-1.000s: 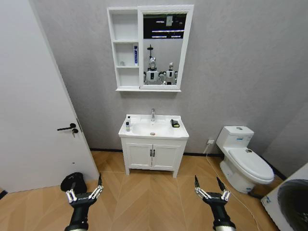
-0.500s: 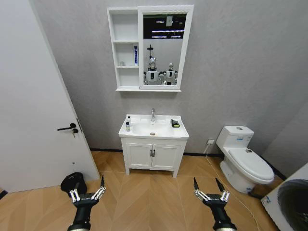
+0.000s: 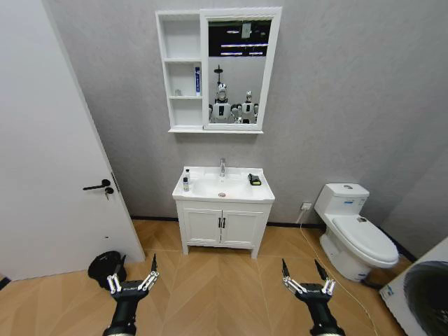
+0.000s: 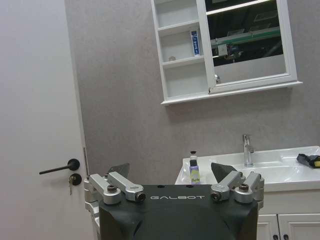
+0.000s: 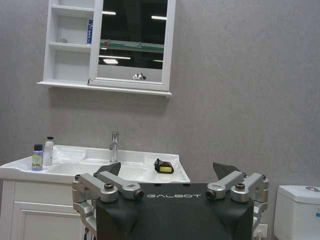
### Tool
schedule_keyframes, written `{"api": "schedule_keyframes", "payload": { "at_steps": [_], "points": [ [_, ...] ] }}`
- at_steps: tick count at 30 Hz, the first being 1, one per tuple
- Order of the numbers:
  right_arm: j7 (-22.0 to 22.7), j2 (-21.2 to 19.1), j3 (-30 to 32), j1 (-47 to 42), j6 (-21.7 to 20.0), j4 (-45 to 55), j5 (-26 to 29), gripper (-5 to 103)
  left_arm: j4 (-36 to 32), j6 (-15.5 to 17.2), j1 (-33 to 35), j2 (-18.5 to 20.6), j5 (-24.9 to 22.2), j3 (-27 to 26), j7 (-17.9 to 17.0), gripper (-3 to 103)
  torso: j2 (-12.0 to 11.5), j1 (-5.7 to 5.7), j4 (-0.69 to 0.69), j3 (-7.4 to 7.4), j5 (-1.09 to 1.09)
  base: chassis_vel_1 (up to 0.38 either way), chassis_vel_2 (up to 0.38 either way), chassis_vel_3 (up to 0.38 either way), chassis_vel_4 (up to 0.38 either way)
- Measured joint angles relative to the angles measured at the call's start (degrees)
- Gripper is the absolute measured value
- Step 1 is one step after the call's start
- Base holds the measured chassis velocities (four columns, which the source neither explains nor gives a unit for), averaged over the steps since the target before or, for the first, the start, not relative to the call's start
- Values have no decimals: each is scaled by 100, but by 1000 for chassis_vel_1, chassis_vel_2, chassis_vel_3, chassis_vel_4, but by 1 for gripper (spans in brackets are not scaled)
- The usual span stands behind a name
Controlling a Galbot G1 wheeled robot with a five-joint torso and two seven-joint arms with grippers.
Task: Move facial cleanser and shampoo from washbasin to cabinet, then wipe washbasin with towel.
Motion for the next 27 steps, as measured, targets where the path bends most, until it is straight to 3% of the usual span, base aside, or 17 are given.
{"api": "schedule_keyframes", "payload": {
  "at_steps": [27],
  "points": [
    [14,49,-61,135,47,-156,28,100,197,15,-49,18,27,34,-32,91,-1,2,1,1,0,-207,206,214,-208]
  ]
}}
